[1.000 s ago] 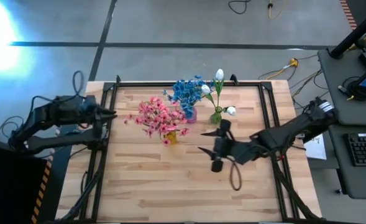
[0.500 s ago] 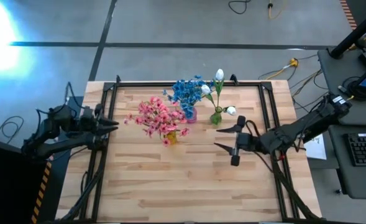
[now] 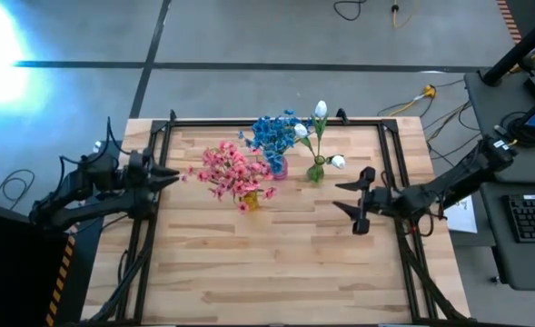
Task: Sort flowers into vase by color
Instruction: Return to Home Position
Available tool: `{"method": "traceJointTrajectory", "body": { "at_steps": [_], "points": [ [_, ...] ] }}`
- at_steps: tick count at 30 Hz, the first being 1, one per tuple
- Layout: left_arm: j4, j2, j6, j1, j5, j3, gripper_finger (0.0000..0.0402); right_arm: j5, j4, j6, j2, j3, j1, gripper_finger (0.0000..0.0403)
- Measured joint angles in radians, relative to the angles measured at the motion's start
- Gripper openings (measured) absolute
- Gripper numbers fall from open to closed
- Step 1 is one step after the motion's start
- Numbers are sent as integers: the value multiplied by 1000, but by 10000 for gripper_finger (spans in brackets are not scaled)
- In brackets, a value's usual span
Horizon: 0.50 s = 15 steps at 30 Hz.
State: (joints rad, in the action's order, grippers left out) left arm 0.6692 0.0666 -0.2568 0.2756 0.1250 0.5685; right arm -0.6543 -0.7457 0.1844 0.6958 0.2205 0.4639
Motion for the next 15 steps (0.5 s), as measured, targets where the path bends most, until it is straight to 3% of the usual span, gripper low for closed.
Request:
{"method": "traceJointTrajectory", "body": {
  "at_steps": [8, 15],
  "points": [
    [-33, 35, -26, 0, -111, -23, 75, -4, -178, 0, -25, -194, -27, 228],
    [-34, 61, -26, 0, -117, -25, 75, -111, -109, -106, -12, -208, -46, 228]
  ]
}}
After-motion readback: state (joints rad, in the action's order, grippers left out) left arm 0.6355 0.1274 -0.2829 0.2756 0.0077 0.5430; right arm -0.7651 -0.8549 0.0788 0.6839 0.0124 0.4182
